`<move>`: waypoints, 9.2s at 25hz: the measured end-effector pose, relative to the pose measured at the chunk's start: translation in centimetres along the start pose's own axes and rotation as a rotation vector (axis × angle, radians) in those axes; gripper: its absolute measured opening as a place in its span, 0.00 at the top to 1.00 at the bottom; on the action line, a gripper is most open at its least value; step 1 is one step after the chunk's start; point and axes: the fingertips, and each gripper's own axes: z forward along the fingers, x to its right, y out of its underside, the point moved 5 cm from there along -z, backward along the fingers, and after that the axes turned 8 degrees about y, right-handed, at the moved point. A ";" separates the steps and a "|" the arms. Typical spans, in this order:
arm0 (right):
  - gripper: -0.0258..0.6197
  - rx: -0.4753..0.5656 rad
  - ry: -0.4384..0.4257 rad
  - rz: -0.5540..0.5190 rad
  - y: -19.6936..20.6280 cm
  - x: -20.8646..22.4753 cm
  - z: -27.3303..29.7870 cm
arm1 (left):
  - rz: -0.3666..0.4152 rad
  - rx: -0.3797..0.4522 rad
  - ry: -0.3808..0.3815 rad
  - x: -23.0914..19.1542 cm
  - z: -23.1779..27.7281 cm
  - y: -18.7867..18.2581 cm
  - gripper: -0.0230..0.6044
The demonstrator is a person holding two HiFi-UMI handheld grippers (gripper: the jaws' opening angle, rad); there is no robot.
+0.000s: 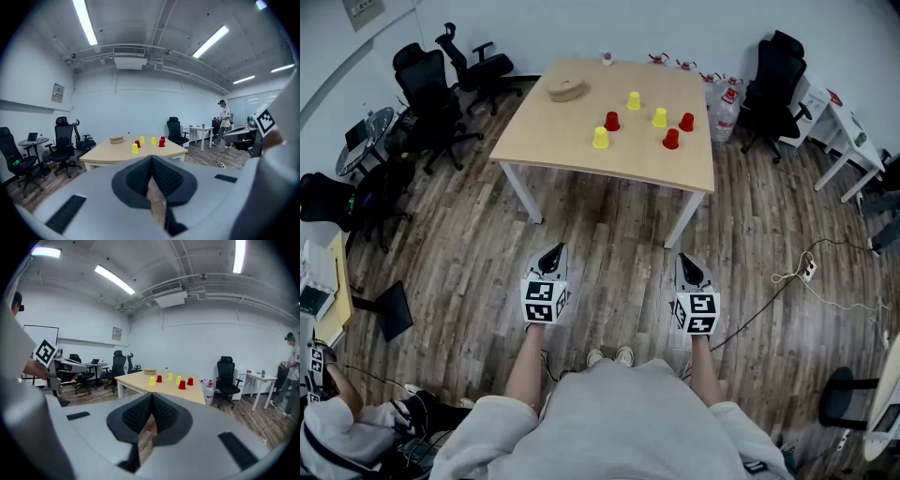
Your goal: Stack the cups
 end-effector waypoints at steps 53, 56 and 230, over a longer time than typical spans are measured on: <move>0.38 0.006 -0.130 -0.002 2.1 4.2 9.8 | -0.037 -0.050 -0.023 1.6 10.4 0.7 0.94; 0.38 0.004 -0.130 -0.010 1.9 4.0 12.3 | -0.038 -0.041 -0.019 -0.2 12.6 0.6 0.94; 0.63 -0.288 -0.066 0.019 -7.0 7.8 85.9 | -0.220 -0.237 -0.053 -31.6 54.9 -6.6 0.94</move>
